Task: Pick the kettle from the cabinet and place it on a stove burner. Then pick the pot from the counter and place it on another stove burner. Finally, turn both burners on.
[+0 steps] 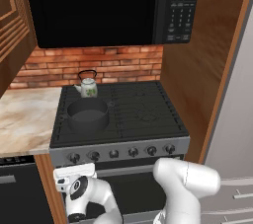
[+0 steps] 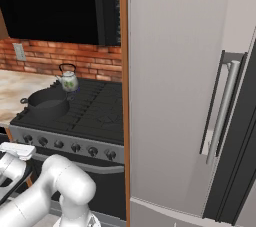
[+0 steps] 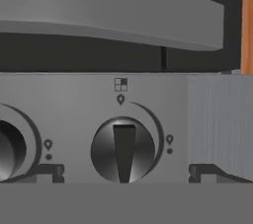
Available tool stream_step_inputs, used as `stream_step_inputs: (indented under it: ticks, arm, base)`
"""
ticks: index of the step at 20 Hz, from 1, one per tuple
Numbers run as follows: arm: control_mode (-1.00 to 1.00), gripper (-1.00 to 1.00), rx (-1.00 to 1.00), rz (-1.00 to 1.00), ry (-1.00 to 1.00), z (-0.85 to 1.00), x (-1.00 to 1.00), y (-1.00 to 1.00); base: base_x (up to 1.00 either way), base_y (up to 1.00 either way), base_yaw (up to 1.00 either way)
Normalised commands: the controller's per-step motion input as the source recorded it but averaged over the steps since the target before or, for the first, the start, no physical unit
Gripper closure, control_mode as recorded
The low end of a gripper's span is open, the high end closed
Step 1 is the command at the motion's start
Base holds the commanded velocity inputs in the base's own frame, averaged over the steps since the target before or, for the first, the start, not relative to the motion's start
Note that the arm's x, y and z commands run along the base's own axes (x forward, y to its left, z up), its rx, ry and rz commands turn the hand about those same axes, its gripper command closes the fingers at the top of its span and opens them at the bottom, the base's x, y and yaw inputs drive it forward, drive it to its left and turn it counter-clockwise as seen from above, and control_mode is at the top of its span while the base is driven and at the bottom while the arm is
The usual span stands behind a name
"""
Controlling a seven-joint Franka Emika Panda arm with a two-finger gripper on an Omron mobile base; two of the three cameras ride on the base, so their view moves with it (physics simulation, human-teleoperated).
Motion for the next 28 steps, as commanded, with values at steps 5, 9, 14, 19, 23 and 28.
stream_step_inputs:
  ticks: [5, 9, 14, 19, 23, 28]
  arm:
    - [-1.0, -1.0, 0.02, 0.0, 0.0, 0.0, 0.03, 0.0]
    - [-1.0, -1.0, 0.02, 0.0, 0.0, 0.0, 0.05, 0.0]
    - [-1.0, -1.0, 0.02, 0.0, 0.0, 0.0, 0.07, 0.0]
    - [-1.0, -1.0, 0.0, 0.0, 0.0, 0.0, 0.09, 0.0]
    - [-1.0, -1.0, 0.0, 0.0, 0.0, 0.0, 0.1, 0.0]
    - [-1.0, -1.0, 0.0, 0.0, 0.0, 0.0, 0.09, 0.0]
  base:
    - [0.0, 0.0, 0.0]
    - [0.0, 0.0, 0.0]
    - [0.0, 0.0, 0.0]
    - [0.0, 0.0, 0.0]
    - [0.0, 0.0, 0.0]
    - [0.0, 0.0, 0.0]
